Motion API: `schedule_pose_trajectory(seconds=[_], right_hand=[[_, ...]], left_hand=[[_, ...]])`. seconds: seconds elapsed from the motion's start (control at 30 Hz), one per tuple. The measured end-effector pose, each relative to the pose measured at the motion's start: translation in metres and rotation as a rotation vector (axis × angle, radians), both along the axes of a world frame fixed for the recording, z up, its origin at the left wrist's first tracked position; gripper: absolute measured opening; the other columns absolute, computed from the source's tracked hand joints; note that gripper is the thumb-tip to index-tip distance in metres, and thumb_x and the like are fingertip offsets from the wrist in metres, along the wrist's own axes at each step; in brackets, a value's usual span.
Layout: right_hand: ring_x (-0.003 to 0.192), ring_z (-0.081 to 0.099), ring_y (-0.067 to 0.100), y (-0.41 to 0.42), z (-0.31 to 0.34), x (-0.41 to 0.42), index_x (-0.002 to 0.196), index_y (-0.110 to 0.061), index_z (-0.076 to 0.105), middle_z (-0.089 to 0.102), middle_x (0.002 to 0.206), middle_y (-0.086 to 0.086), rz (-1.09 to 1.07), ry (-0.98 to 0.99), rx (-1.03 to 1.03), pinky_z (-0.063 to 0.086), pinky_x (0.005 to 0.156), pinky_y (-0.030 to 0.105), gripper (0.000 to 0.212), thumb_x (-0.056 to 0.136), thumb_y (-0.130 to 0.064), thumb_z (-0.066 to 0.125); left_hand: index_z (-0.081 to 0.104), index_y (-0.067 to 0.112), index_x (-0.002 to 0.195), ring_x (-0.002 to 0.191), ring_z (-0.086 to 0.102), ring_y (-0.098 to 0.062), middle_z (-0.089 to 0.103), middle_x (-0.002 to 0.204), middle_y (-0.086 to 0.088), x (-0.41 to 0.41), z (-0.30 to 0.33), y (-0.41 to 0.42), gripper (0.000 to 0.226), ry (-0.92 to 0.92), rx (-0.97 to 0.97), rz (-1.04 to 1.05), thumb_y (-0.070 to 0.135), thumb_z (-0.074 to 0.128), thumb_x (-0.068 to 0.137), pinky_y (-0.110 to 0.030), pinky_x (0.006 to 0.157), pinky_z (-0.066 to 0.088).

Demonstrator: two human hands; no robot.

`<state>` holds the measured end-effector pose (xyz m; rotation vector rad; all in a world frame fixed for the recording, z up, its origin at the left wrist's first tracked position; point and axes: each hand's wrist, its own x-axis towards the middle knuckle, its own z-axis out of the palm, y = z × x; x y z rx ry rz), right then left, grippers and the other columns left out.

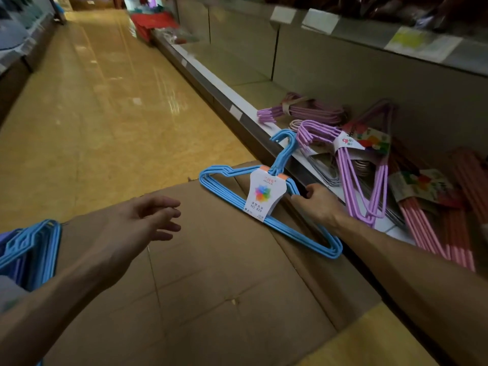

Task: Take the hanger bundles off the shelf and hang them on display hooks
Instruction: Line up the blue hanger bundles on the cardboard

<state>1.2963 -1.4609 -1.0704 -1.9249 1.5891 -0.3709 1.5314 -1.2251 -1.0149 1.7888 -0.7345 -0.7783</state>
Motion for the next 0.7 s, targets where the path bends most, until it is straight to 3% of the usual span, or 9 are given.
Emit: schedule_pose_trajectory(seconds=[0.07,0.13,0.3,0.4,0.57,0.7], right_hand=[[0.095,0.060,0.023,-0.006,-0.010,0.000,0.126,-0.010,0.058,0.066,0.114,0.009,0.009,0.015,0.025,0.043,0.069,0.030,0.049,0.090,-0.043,0.063],[0.096,0.059,0.023,-0.012,-0.018,0.002,0.131,-0.010,0.054,0.064,0.114,0.009,0.008,0.029,0.055,0.048,0.077,0.033,0.053,0.090,-0.043,0.065],[0.095,0.056,0.022,-0.025,-0.033,0.006,0.138,-0.010,0.048,0.062,0.120,0.012,0.001,0.054,0.107,0.049,0.083,0.034,0.056,0.090,-0.032,0.067],[0.095,0.053,0.020,-0.032,-0.041,0.009,0.140,-0.011,0.047,0.060,0.118,0.010,0.019,0.075,0.159,0.044,0.080,0.032,0.056,0.091,-0.029,0.067],[0.092,0.059,0.021,-0.038,-0.052,0.014,0.124,-0.015,0.058,0.061,0.105,0.005,-0.017,0.103,0.170,0.046,0.076,0.033,0.039,0.089,-0.025,0.069],[0.080,0.061,0.019,-0.025,-0.065,0.022,0.111,-0.011,0.062,0.062,0.092,0.005,-0.047,0.108,0.166,0.043,0.058,0.028,0.029,0.086,-0.025,0.067]], left_hand=[[0.068,0.015,0.106,0.085,0.072,-0.022,0.071,0.102,-0.008,-0.002,-0.006,-0.008,0.015,0.073,-0.007,0.022,0.010,0.057,0.098,-0.035,0.077,0.058],[0.068,0.014,0.108,0.087,0.072,-0.025,0.071,0.104,-0.009,-0.003,-0.014,-0.017,0.015,0.122,-0.009,0.035,0.010,0.058,0.097,-0.037,0.078,0.057],[0.069,0.015,0.110,0.086,0.072,-0.024,0.072,0.102,-0.008,-0.011,-0.035,-0.033,0.017,0.200,0.022,0.012,0.011,0.058,0.097,-0.037,0.077,0.058],[0.069,0.014,0.111,0.084,0.071,-0.025,0.072,0.099,-0.008,-0.015,-0.046,-0.040,0.018,0.230,0.035,0.004,0.010,0.057,0.097,-0.037,0.077,0.056],[0.069,0.013,0.109,0.081,0.071,-0.026,0.071,0.096,-0.010,-0.015,-0.060,-0.044,0.017,0.229,0.057,-0.022,0.010,0.058,0.096,-0.041,0.078,0.056],[0.070,0.015,0.107,0.080,0.071,-0.025,0.072,0.094,-0.008,-0.011,-0.064,-0.043,0.016,0.217,0.065,-0.032,0.010,0.058,0.096,-0.041,0.077,0.056]])
